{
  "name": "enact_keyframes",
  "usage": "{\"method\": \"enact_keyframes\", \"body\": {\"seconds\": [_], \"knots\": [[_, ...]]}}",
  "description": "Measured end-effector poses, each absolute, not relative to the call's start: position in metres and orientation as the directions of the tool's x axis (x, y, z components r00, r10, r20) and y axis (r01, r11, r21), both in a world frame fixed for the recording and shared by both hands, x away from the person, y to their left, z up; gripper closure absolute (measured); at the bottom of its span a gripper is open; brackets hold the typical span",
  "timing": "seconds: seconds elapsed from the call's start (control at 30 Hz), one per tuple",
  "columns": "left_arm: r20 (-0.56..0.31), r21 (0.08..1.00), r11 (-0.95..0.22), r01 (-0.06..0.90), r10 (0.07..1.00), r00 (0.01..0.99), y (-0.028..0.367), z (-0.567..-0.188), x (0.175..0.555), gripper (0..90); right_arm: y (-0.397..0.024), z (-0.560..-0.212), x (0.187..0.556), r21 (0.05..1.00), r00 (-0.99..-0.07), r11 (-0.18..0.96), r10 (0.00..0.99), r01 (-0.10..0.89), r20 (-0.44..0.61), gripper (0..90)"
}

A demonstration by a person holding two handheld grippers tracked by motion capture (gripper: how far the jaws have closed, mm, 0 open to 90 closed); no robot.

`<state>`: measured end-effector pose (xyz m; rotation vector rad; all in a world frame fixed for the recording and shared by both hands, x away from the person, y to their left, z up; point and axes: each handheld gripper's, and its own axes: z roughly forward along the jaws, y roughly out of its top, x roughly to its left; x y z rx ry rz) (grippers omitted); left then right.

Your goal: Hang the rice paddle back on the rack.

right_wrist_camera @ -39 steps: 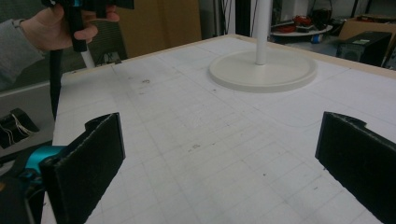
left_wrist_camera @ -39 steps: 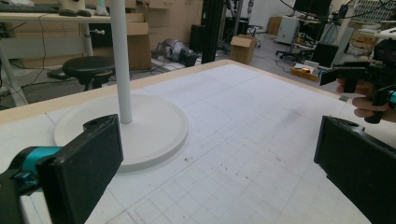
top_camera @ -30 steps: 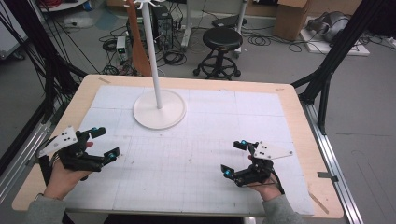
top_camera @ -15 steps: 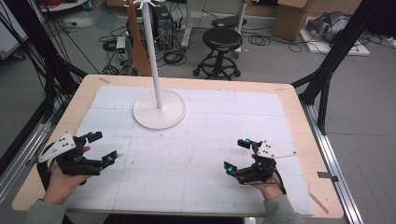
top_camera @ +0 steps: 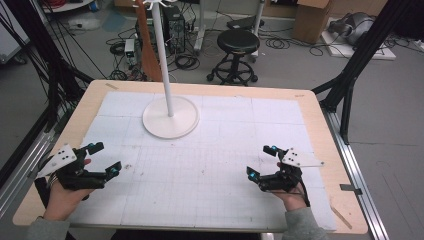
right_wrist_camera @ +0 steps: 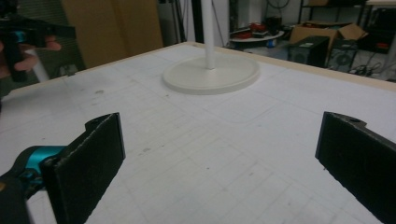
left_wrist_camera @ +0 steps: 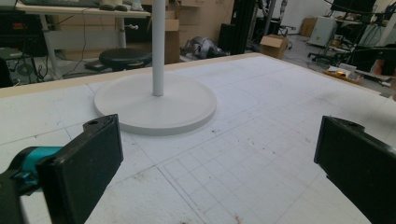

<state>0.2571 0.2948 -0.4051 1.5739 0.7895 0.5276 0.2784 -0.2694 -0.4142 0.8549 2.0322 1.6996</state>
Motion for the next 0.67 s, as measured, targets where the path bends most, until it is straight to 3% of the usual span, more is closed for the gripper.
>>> {"method": "enact_keyframes", "body": {"seconds": [0.37,0.67], "knots": [[-0.113,0.98,-0.019,0.199,0.766,0.632,0.302,-0.412,0.258,1.7,-0.291,-0.415,0.281,0.974,-0.645,0.054,0.757,0.22,0.104,0.0],[-0.127,0.98,0.001,0.198,0.774,0.62,0.306,-0.412,0.257,1.7,-0.288,-0.415,0.281,0.973,-0.66,0.072,0.746,0.221,0.094,0.0]]}}
